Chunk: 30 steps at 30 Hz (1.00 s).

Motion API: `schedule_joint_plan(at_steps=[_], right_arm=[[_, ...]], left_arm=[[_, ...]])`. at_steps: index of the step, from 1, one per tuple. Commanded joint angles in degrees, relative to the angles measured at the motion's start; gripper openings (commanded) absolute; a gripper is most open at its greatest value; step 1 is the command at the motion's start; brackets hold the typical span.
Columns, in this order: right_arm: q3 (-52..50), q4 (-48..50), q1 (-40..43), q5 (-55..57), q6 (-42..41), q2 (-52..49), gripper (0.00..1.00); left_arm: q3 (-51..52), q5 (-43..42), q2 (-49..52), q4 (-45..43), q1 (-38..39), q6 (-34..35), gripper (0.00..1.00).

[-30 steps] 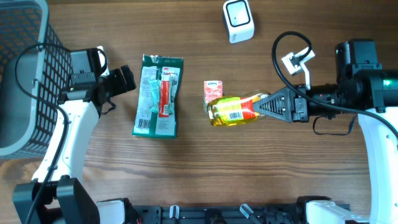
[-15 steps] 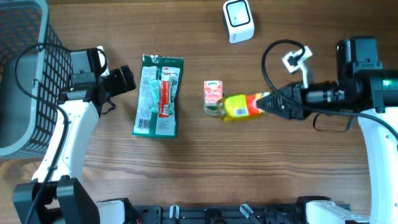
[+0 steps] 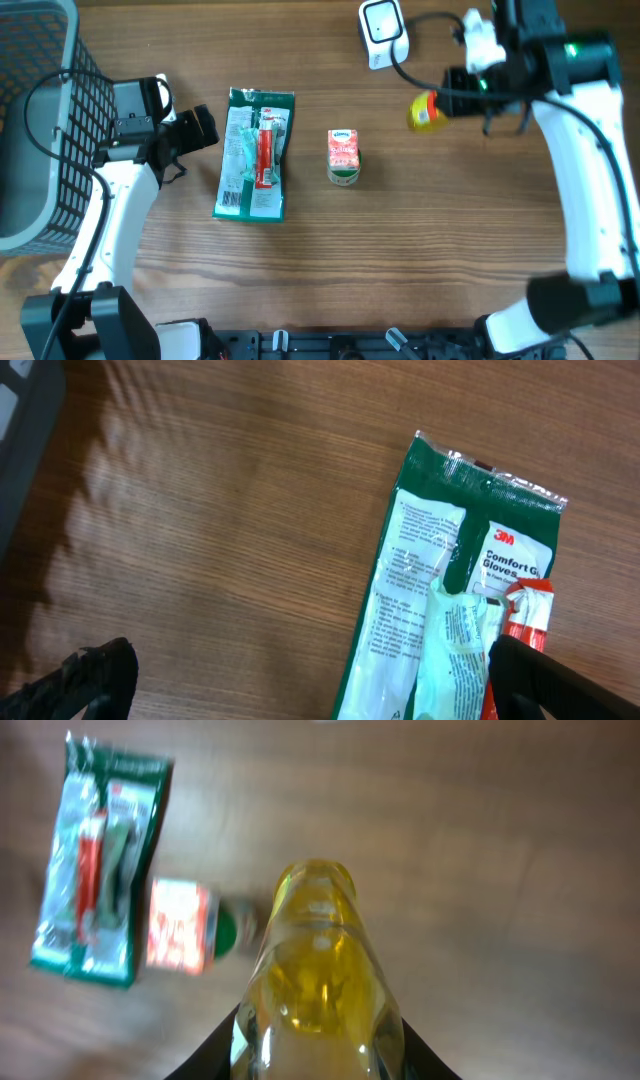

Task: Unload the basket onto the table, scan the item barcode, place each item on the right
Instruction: 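Lift the bottle with the right gripper and hold it under the scanner, then carry the bottle with the right gripper to the table's right edge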

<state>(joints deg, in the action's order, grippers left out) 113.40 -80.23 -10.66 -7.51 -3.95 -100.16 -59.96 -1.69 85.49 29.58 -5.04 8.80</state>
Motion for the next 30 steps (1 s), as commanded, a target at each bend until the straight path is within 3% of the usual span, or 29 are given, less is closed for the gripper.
schedule_joint_plan(at_steps=[1,11,14,18,24,30], right_arm=[[9.22,4.11,-4.92,10.51,2.19,-7.08,0.06],[9.14,30.49,-12.81,34.14,19.89,-15.98,0.07],[9.11,36.89,-13.18,34.77,25.59,-19.32,0.06],[9.11,44.54,-13.11,39.69,26.80,-24.55,0.06],[9.11,56.37,-13.14,45.66,40.52,-31.82,0.06],[8.74,60.50,-13.14,46.64,41.40,-34.75,0.07]], left_arm=[[-0.42,-0.83,0.04,-0.17,-0.35,-1.09,1.00],[-0.42,-0.85,0.04,-0.17,-0.35,-1.09,1.00],[-0.42,-0.85,0.04,-0.17,-0.33,-1.09,1.00],[-0.42,-0.85,0.04,-0.17,-0.33,-1.09,1.00],[-0.42,-0.83,0.04,-0.17,-0.33,-1.09,1.00],[-0.42,-0.85,0.04,-0.17,-0.35,-1.09,1.00]])
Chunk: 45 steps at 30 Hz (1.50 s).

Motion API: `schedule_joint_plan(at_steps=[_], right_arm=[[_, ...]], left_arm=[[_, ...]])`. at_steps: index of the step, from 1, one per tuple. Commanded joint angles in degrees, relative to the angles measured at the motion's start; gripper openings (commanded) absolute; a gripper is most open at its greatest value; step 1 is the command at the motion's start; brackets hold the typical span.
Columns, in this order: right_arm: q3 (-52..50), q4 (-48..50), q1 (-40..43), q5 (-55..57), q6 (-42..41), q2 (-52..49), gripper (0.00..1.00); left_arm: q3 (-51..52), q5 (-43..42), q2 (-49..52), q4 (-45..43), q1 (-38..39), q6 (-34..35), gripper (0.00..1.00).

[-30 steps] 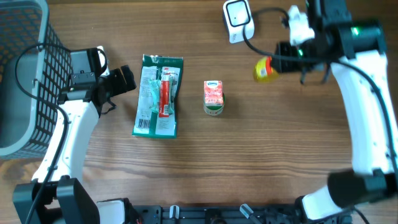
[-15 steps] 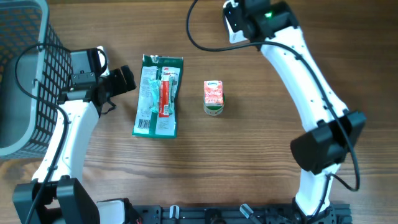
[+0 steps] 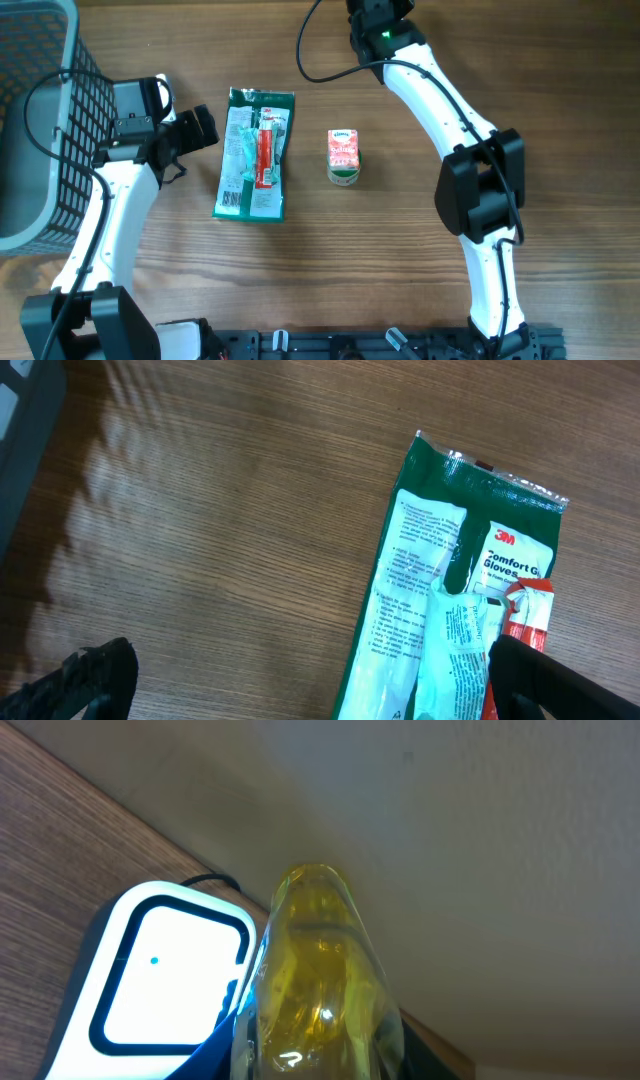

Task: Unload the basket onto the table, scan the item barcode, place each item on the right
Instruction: 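Carry the bottle with the right gripper to the table's right edge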

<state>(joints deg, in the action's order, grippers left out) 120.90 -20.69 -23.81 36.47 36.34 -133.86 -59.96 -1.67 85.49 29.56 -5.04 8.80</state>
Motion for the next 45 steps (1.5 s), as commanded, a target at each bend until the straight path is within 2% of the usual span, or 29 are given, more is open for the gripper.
schedule_joint_plan(at_steps=[1,21,23,27,29,31,34,37,41,45], right_arm=[[1.25,0.96,0.02,2.71,1.18,-1.55,0.07],[1.22,-0.11,-0.98,2.73,-0.94,-3.56,0.08],[1.22,-0.02,-0.98,4.17,-0.85,-3.56,0.10],[1.25,0.94,-0.85,7.69,-1.01,0.35,0.07],[1.25,-0.39,-0.39,7.65,-4.07,4.66,0.08],[1.25,-4.68,0.70,6.49,-9.73,10.32,0.09],[1.25,-17.35,3.67,-1.51,-20.59,18.25,0.14],[1.25,-39.80,14.25,-16.87,-40.50,26.40,0.14],[1.22,-52.41,25.88,-26.18,-48.59,26.27,0.14],[-4.20,-54.58,36.30,-32.37,-50.45,25.31,0.14]], left_arm=[[-0.42,-0.87,0.04,-0.15,-0.33,-1.09,1.00],[-0.42,-0.85,0.04,-0.15,-0.33,-1.09,1.00],[-0.42,-0.87,0.04,-0.15,-0.33,-1.09,1.00],[-0.42,-0.87,0.04,-0.15,-0.35,-1.09,1.00],[-0.42,-0.87,0.04,-0.15,-0.33,-1.09,1.00],[-0.42,-0.85,0.04,-0.15,-0.33,-1.09,1.00],[-0.42,-0.85,0.04,-0.15,-0.35,-1.09,1.00],[-0.42,-0.87,0.04,-0.15,-0.33,-1.09,1.00],[-0.42,-0.87,0.04,-0.15,-0.35,-1.09,1.00],[-0.42,-0.87,0.04,-0.15,-0.35,-1.09,1.00]])
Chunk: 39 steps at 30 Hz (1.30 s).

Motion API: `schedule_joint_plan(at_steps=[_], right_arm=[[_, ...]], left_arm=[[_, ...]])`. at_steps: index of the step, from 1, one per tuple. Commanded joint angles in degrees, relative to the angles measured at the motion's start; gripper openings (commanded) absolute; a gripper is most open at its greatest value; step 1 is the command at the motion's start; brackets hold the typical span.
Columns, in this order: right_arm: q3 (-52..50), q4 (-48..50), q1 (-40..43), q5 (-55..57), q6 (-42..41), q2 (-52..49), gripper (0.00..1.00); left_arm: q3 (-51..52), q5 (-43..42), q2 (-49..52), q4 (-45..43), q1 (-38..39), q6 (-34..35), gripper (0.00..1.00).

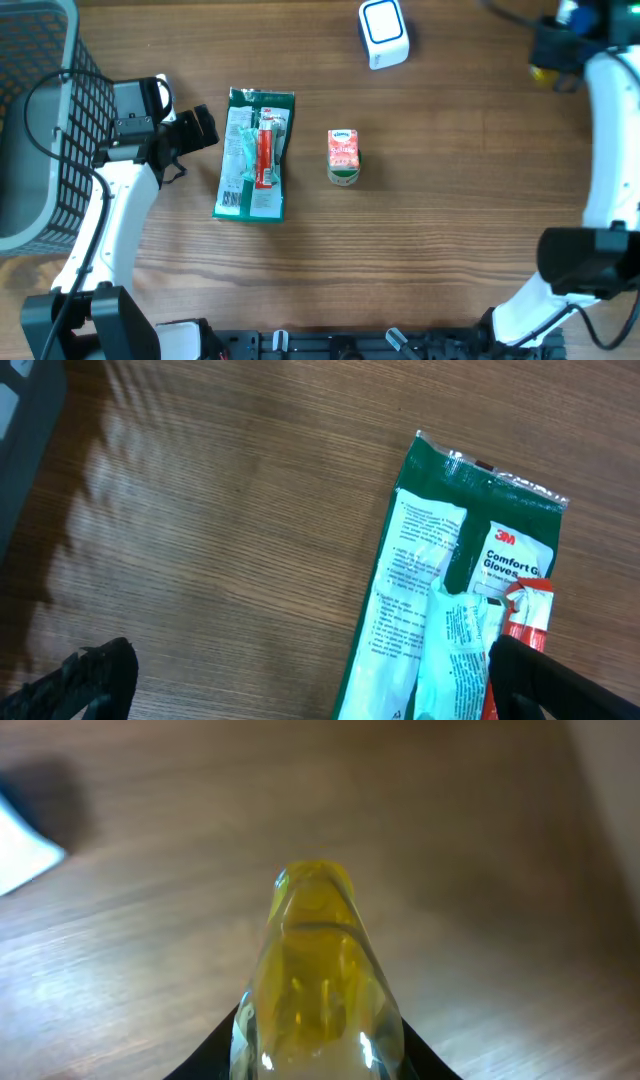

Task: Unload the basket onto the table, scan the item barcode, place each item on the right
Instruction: 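Carry the bottle with the right gripper to the table's right edge, then move the right gripper to the red-white Kleenex pack and grasp it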

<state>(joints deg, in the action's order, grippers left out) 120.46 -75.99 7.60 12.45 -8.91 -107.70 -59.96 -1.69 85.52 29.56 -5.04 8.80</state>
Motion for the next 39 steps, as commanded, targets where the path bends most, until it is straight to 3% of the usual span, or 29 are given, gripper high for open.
schedule_joint_plan(at_steps=[1,9,15,18,19,22,24,27,29,33,36,39], right_arm=[[-5.92,1.64,6.64,-8.74,-5.18,-0.85,0.15],[-26.18,15.63,13.44,-9.35,-4.57,-0.85,0.20],[-32.00,19.52,13.49,-9.38,-4.59,-0.85,0.39],[-32.04,19.39,13.49,-9.38,-4.61,-0.85,0.85],[-32.04,19.41,13.49,-9.38,-4.59,-0.85,0.93],[-28.98,18.23,13.49,-9.40,-4.57,0.09,0.94],[-21.73,13.27,13.49,-11.69,-2.91,1.49,0.95],[-11.58,6.10,12.13,-28.57,7.21,4.92,0.90],[-11.23,4.66,8.98,-36.89,10.43,7.45,0.82],[-12.24,1.03,-0.59,-39.56,10.40,7.78,0.69],[-17.09,3.06,-13.00,-39.17,10.21,7.78,0.67],[-23.28,6.86,-20.20,-39.10,6.88,7.78,0.67]], left_arm=[[-0.42,-0.85,0.02,-0.15,-0.35,-1.09,1.00],[-0.42,-0.85,0.02,-0.15,-0.33,-1.09,1.00],[-0.42,-0.85,0.02,-0.15,-0.35,-1.09,1.00],[-0.42,-0.85,0.02,-0.15,-0.35,-1.09,1.00],[-0.42,-0.83,0.02,-0.17,-0.33,-1.09,1.00],[-0.42,-0.83,0.02,-0.15,-0.33,-1.09,1.00],[-0.42,-0.85,0.02,-0.15,-0.33,-1.09,1.00],[-0.42,-0.85,0.02,-0.15,-0.33,-1.09,1.00],[-0.42,-0.83,0.02,-0.15,-0.33,-1.09,1.00],[-0.42,-0.85,0.02,-0.15,-0.33,-1.09,1.00],[-0.42,-0.83,0.02,-0.15,-0.35,-1.09,1.00],[-0.42,-0.85,0.02,-0.15,-0.35,-1.09,1.00]])
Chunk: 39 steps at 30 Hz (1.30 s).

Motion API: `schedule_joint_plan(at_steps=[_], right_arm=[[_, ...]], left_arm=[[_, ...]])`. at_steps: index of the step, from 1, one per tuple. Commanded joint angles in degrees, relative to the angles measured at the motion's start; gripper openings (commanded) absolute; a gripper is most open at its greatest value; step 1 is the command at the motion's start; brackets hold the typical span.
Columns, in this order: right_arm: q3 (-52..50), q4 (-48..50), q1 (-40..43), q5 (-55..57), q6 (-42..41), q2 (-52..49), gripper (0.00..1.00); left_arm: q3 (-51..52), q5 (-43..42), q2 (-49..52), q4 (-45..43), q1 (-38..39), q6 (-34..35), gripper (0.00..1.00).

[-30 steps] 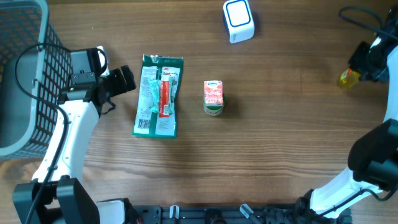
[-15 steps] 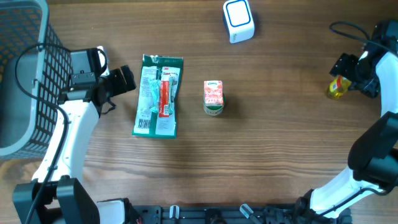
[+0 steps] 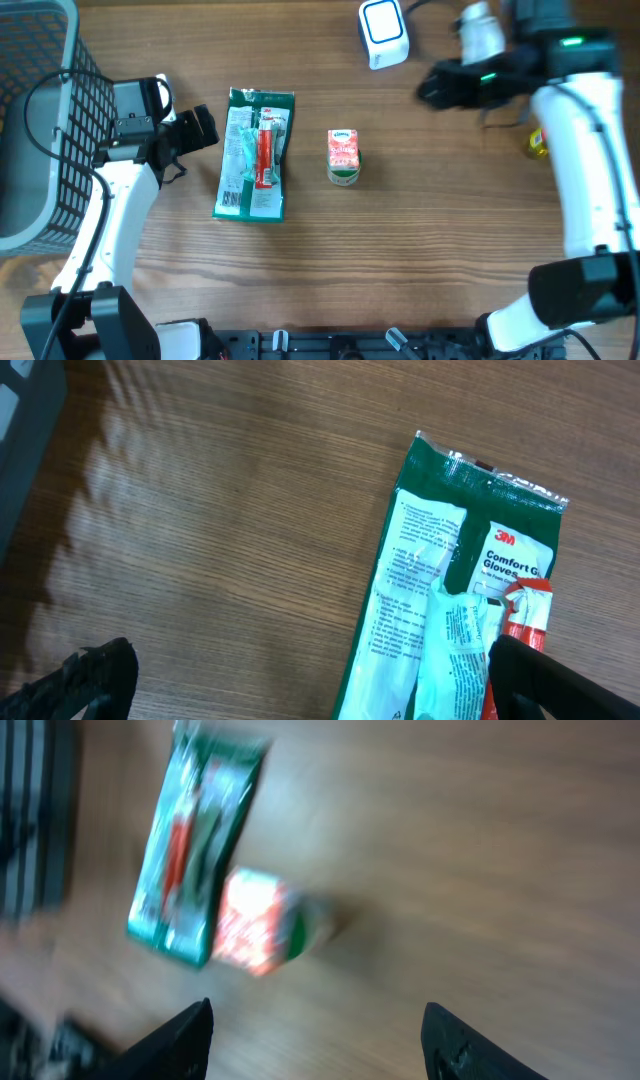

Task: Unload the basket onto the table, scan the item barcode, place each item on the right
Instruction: 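Move the right gripper to the red-white Kleenex pack and grasp it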

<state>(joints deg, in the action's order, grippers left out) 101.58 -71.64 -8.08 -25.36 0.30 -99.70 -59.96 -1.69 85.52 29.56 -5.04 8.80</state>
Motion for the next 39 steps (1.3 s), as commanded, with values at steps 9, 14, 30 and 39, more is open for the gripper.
schedule_joint_plan(at_steps=[9,14,30,39], right_arm=[[-27.12,32.02,-17.62,3.91,-14.51,-0.48,0.44],[-30.47,36.02,-18.75,6.27,-17.46,-0.70,0.40],[-29.99,36.13,-18.75,11.43,-24.96,-0.26,0.36],[-29.97,36.06,-18.69,12.50,-24.22,-0.13,0.10]], left_arm=[[-0.42,-0.85,0.02,-0.15,-0.33,-1.09,1.00],[-0.42,-0.85,0.02,-0.15,-0.33,-1.09,1.00],[-0.42,-0.85,0.02,-0.15,-0.33,-1.09,1.00],[-0.42,-0.85,0.02,-0.15,-0.33,-1.09,1.00]])
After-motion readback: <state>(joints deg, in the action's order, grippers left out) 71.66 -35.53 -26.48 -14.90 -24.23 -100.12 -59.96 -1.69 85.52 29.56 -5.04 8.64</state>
